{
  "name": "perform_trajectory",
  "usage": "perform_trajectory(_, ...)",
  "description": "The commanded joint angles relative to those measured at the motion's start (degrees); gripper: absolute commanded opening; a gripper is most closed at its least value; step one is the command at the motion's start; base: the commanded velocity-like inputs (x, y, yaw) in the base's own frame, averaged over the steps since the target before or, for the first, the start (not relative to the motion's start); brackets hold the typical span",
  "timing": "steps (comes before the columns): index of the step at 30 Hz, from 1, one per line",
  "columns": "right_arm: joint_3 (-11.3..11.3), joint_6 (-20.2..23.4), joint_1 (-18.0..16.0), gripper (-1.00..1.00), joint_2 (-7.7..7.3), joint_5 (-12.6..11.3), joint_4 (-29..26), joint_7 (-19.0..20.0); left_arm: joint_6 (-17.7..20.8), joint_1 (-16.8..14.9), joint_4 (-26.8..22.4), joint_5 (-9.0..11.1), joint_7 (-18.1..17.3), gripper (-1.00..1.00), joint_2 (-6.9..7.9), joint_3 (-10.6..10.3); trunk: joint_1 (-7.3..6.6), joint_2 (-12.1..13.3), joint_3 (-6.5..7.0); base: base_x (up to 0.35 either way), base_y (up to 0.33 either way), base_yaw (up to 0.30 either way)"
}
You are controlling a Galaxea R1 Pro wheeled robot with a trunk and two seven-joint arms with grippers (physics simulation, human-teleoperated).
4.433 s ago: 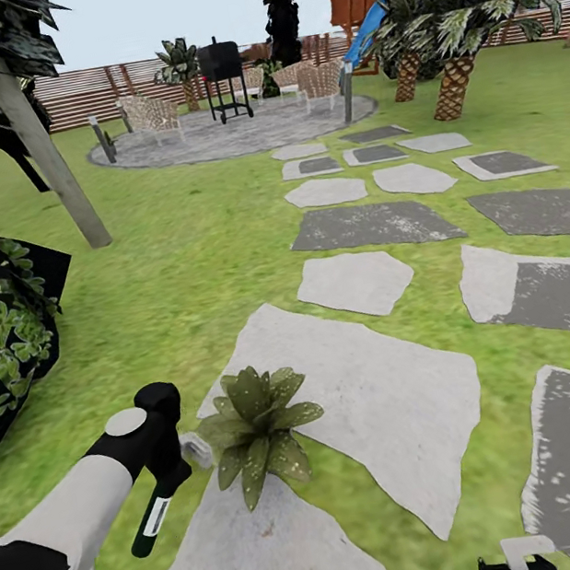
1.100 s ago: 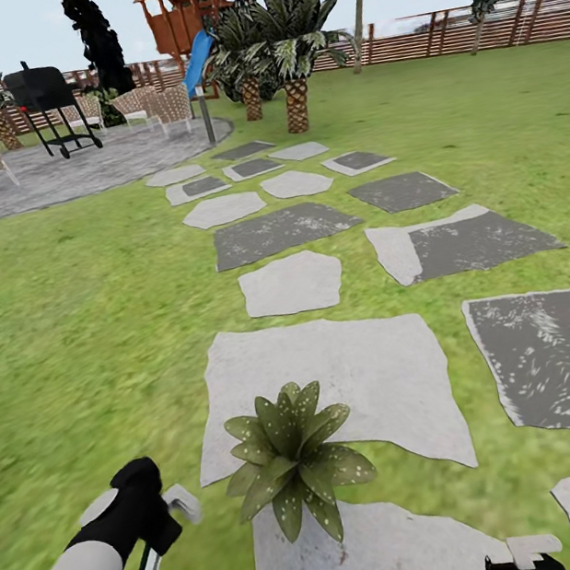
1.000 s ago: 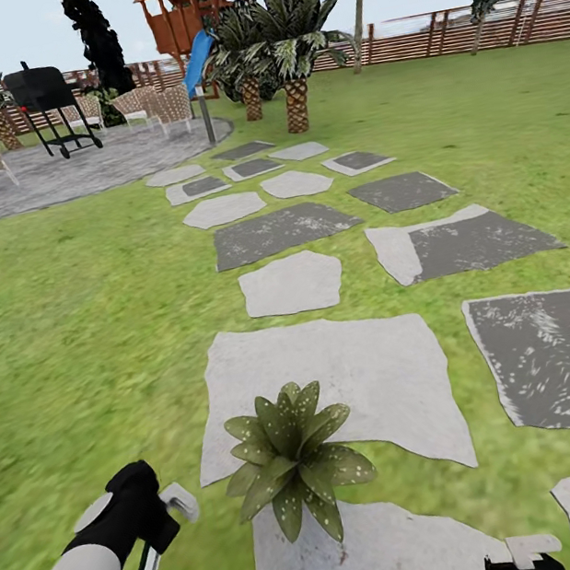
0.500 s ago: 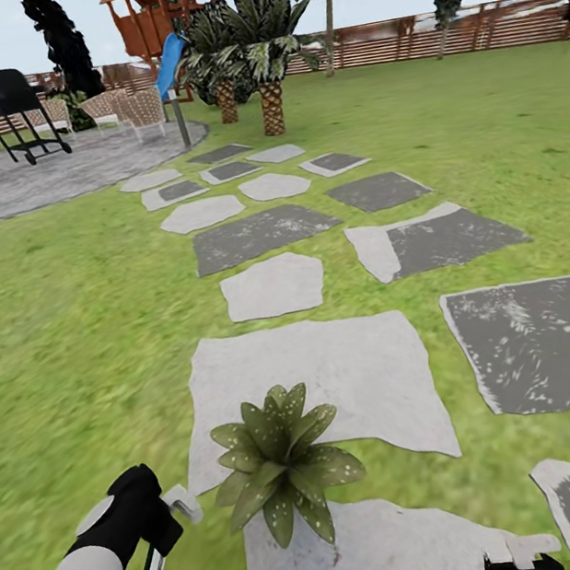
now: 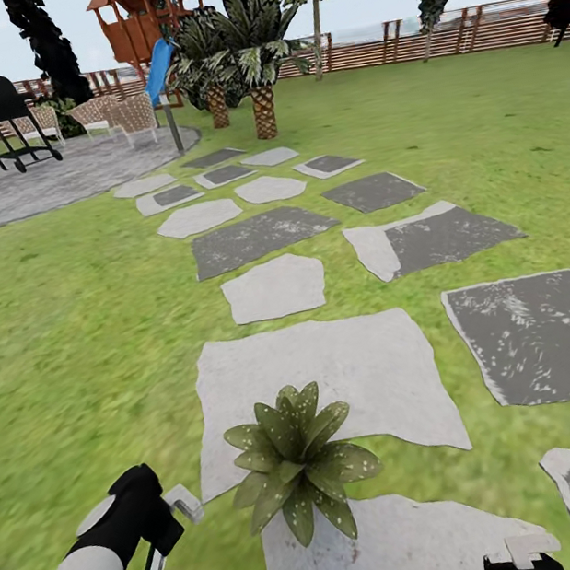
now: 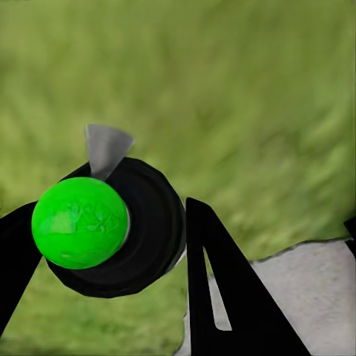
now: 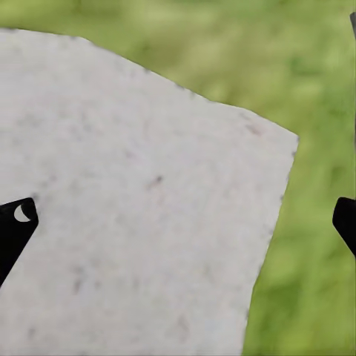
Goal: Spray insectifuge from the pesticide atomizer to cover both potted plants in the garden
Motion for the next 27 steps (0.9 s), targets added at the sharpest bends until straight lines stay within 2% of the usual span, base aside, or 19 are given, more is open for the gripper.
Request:
perform_trajectory(1,0.47,-0.10,-0.01,1.00,0.00,-0.44,-0.02,-0.16,0.25,-0.01,-0.07,-0.39,-0.41,-1.00,-0.18,0.20,-0.01,-0.02,-0.04,0.000,0.002,0.000)
perform_trajectory(7,0.40,-0.04,-0.01,1.00,0.00,-0.44,-0.02,-0.21,-0.11,1.83,-0.14,-0.45,-0.46,-1.00,-0.52,0.16,-0.01,-0.02,-0.04,0.000,0.000,-0.198)
perform_trajectory(10,0.45,-0.04,-0.01,1.00,-0.02,-0.44,-0.02,-0.25,-4.29,1.99,-0.09,-0.72,-0.64,-1.00,-0.15,0.12,-0.01,-0.02,-0.04,0.000,0.000,-0.268)
perform_trajectory(14,0.49,-0.04,0.00,1.00,-0.01,-0.44,-0.02,-0.25,-5.18,1.99,-0.09,-1.25,-0.94,-1.00,0.47,0.08,-0.01,-0.02,-0.04,0.000,0.000,-0.269)
perform_trajectory(16,0.49,-0.04,-0.01,1.00,-0.01,-0.44,-0.02,-0.25,-4.91,1.85,-0.09,-1.23,-2.14,-1.00,1.03,-0.36,-0.01,-0.02,-0.04,0.000,0.000,-0.269)
perform_trajectory(18,0.49,-0.04,-0.01,1.00,0.00,-0.44,-0.02,-0.25,-4.74,1.61,-0.09,-1.89,-6.87,-1.00,1.58,-0.60,-0.01,-0.02,-0.04,0.000,0.000,-0.269)
perform_trajectory(19,0.49,-0.04,-0.01,1.00,0.00,-0.44,-0.02,-0.25,-4.71,1.47,-0.12,-3.06,-10.17,-1.00,1.80,-0.64,-0.01,-0.02,-0.04,0.000,0.000,-0.269)
perform_trajectory(20,0.49,-0.04,-0.01,1.00,0.00,-0.44,-0.02,-0.25,-4.66,1.21,-0.51,-5.52,-14.51,-1.00,1.91,-0.62,-0.01,-0.02,-0.04,0.000,0.000,-0.269)
perform_trajectory(23,0.49,-0.04,-0.01,1.00,0.00,-0.44,-0.02,-0.25,-4.60,0.65,-1.05,-12.09,-22.28,-1.00,1.67,-0.53,-0.01,-0.02,-0.04,0.000,0.000,-0.204)
perform_trajectory(25,0.49,-0.04,-0.01,1.00,0.00,-0.42,-0.02,-0.14,-4.63,0.21,-1.12,-14.42,-25.72,-1.00,1.91,-0.58,-0.01,-0.02,-0.04,0.000,0.000,-0.046)
perform_trajectory(27,0.53,-0.04,-0.01,1.00,0.00,-0.35,0.03,-0.06,-4.66,0.06,-1.16,-15.44,-26.79,-1.00,2.16,-0.59,-0.01,-0.02,-0.04,0.000,0.000,-0.013)
